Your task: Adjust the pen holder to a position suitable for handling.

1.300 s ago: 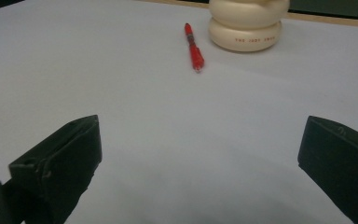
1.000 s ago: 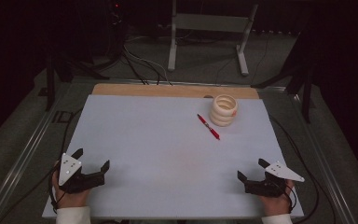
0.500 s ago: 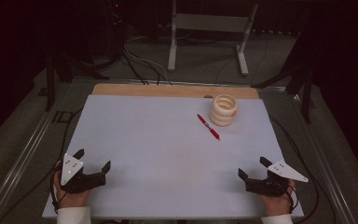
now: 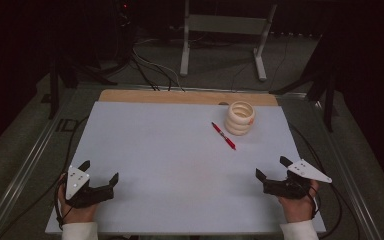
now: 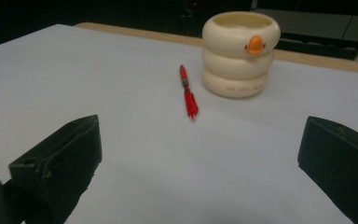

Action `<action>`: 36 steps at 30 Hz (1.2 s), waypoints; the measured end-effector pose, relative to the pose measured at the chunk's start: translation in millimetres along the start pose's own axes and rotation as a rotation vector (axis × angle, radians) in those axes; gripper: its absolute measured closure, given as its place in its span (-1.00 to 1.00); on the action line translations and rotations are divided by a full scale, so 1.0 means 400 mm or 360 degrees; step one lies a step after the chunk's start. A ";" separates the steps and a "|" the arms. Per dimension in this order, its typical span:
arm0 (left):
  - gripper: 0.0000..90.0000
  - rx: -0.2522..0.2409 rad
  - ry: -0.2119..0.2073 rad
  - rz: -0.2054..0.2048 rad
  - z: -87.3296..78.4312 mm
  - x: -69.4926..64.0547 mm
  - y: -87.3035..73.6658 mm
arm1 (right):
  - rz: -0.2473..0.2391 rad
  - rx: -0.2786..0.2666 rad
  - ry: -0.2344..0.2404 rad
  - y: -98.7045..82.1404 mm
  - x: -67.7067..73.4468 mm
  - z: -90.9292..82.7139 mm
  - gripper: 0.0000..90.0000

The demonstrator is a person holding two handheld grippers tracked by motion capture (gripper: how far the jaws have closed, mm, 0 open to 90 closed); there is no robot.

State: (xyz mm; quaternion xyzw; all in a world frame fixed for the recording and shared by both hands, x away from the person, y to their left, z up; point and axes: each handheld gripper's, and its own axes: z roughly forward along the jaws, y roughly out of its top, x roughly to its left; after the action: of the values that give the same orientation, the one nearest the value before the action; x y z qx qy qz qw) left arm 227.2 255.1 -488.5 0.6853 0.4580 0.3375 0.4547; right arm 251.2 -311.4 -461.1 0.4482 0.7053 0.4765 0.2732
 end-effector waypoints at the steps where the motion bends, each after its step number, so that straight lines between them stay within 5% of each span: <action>1: -0.99 -0.0003 0.0003 -0.0002 0.000 0.000 0.000 | -0.0003 0.0001 0.0000 0.005 -0.002 0.002 -1.00; 36: -0.99 0.0010 0.0012 0.0014 0.005 -0.004 -0.004 | 0.0090 0.0039 -0.0046 0.204 -0.088 0.184 -1.00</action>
State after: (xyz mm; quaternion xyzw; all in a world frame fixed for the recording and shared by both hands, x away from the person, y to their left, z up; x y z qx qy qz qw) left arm 227.8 253.3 -490.8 0.6876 0.4577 0.3405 0.4492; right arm 357.0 -299.9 -417.0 0.4780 0.6941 0.4689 0.2644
